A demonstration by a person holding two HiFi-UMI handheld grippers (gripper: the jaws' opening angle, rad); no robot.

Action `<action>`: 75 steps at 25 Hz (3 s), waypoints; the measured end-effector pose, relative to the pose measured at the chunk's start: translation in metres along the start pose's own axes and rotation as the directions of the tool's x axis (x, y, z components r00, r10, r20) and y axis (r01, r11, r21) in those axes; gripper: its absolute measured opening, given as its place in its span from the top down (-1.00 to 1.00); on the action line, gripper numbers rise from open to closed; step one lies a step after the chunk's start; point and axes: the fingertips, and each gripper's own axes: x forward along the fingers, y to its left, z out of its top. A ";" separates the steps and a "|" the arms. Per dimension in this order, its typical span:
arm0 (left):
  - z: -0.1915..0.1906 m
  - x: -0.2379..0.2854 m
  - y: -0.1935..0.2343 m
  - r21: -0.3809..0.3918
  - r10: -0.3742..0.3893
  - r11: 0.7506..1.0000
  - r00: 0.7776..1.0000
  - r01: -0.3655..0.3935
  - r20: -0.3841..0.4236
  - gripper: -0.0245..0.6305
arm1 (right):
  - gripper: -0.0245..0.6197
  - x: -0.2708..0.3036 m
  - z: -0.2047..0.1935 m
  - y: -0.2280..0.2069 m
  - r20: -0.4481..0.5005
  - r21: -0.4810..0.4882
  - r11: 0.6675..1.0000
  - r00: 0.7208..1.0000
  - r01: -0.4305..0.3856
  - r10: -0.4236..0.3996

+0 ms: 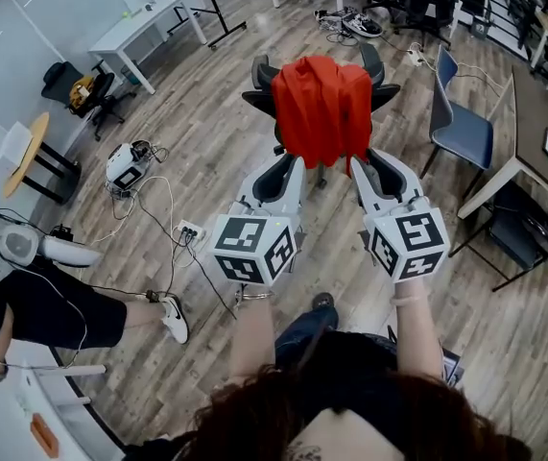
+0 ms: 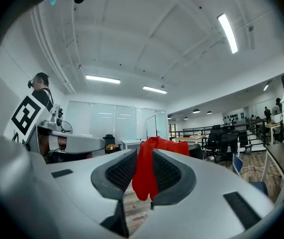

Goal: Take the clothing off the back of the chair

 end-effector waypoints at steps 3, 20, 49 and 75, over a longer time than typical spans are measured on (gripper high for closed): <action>-0.003 0.007 0.014 -0.011 -0.008 1.000 1.000 0.008 -0.002 0.63 | 0.62 0.013 -0.004 -0.003 -0.006 0.003 1.000 1.000 0.009 -0.009; -0.002 0.046 0.087 -0.085 -0.066 0.994 0.998 0.064 -0.017 0.36 | 0.18 0.071 -0.011 -0.018 -0.029 0.029 0.998 0.998 0.058 -0.058; -0.041 0.159 0.145 -0.309 -0.202 0.939 0.968 0.149 -0.149 -0.17 | -0.30 0.161 -0.061 -0.097 -0.187 0.124 0.991 0.982 0.052 -0.028; -0.050 0.186 0.074 -0.291 -0.354 0.912 0.913 0.290 -0.202 0.43 | 0.17 0.183 -0.073 -0.081 -0.228 0.138 0.983 0.962 -0.118 0.148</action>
